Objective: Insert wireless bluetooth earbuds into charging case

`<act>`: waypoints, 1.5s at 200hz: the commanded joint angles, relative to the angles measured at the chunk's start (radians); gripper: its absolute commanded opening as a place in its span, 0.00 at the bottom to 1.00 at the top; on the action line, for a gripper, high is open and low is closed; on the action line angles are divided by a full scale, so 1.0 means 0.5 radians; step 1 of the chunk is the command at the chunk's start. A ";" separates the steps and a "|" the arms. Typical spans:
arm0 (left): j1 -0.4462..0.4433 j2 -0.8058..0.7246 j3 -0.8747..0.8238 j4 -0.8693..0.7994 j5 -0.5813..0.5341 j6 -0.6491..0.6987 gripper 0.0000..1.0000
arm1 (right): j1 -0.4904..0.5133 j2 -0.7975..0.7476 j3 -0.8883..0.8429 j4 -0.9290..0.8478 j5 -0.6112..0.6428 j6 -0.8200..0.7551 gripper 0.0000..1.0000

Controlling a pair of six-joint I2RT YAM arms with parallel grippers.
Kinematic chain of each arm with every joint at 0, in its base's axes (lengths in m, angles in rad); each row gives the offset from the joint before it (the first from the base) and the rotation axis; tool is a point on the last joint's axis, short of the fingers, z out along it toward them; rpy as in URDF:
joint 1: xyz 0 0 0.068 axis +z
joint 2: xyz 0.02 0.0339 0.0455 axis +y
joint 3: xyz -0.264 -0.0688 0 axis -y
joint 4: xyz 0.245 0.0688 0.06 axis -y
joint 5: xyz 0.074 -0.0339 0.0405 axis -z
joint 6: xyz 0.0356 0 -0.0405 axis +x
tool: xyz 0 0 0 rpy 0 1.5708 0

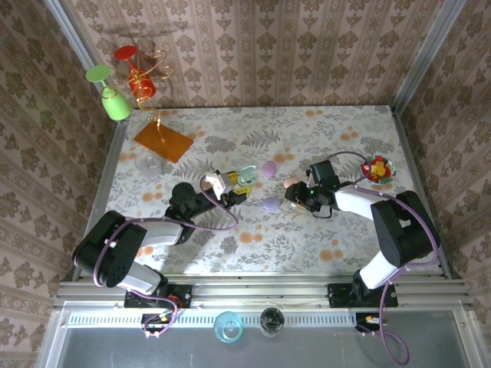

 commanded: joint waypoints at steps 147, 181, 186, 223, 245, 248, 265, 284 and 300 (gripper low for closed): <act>0.459 -0.267 -0.220 0.064 0.008 -0.215 0.25 | 0.823 0.329 0.836 -1.422 1.880 -0.555 0.46; 0.502 -0.332 -0.269 0.060 0.010 -0.225 0.25 | 0.900 0.491 0.948 -1.503 1.980 -0.530 0.40; 0.502 -0.333 -0.271 0.060 0.014 -0.224 0.25 | 0.900 0.504 0.950 -1.497 1.976 -0.532 0.40; 0.505 -0.335 -0.272 0.057 0.026 -0.224 0.25 | 0.902 0.616 1.007 -1.526 1.968 -0.546 0.37; 0.505 -0.323 -0.269 0.059 0.034 -0.229 0.25 | 0.903 0.647 1.022 -1.520 1.965 -0.553 0.36; 0.505 -0.324 -0.269 0.059 0.038 -0.230 0.25 | 0.905 0.655 1.022 -1.520 1.968 -0.555 0.36; 0.505 -0.312 -0.260 0.059 0.054 -0.239 0.25 | 0.904 0.677 1.040 -1.530 1.970 -0.557 0.35; 0.505 -0.303 -0.251 0.064 0.054 -0.251 0.25 | 0.904 0.694 1.046 -1.517 1.971 -0.561 0.33; 0.505 -0.302 -0.248 0.065 0.054 -0.251 0.25 | 0.902 0.718 1.055 -1.520 1.971 -0.561 0.32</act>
